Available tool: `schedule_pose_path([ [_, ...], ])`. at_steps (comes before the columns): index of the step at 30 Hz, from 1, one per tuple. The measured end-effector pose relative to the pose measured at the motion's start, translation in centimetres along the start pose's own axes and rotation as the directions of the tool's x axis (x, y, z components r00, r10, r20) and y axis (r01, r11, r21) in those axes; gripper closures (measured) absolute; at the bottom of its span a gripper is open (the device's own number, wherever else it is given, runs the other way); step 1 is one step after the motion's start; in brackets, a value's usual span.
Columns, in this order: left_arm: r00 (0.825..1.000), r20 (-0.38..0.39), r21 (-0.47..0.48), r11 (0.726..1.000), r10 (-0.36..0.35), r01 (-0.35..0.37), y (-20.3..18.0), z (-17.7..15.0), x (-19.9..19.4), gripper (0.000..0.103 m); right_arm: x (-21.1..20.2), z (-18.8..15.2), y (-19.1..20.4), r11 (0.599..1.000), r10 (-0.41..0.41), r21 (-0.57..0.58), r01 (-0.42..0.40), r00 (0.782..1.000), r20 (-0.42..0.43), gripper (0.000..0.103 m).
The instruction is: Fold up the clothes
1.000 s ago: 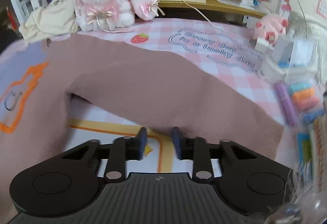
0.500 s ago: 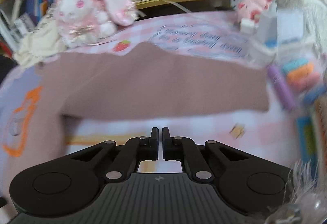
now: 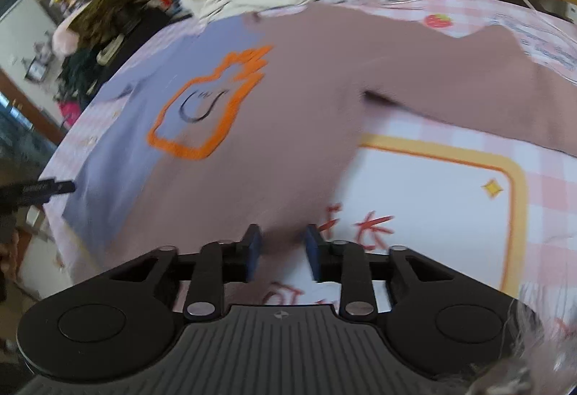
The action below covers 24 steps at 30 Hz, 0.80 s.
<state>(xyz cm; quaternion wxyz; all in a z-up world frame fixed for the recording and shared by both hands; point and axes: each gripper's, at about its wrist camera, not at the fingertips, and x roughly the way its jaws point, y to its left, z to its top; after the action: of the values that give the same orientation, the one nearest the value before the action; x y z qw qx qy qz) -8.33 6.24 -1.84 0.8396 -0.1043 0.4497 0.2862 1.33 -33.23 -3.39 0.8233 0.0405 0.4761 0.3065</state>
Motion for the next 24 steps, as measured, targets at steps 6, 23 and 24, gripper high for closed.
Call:
schedule_pose_path([
  [6,0.998,-0.02,-0.074,0.996,-0.057,0.055,0.5,-1.1,0.6,0.029,0.2,0.0,0.2,0.999,-0.041,-0.024,0.042,0.998,0.037,0.096],
  [23,0.997,-0.005,-0.031,0.996,-0.08,0.08,0.0,-0.5,1.2,0.03,0.6,-0.1,0.2,0.997,-0.07,-0.02,0.071,0.997,0.038,0.096],
  [24,0.997,-0.005,-0.029,0.997,-0.078,0.078,-0.1,-0.4,1.3,0.03,0.6,-0.1,0.3,0.997,-0.069,-0.024,0.07,0.997,0.038,0.096],
])
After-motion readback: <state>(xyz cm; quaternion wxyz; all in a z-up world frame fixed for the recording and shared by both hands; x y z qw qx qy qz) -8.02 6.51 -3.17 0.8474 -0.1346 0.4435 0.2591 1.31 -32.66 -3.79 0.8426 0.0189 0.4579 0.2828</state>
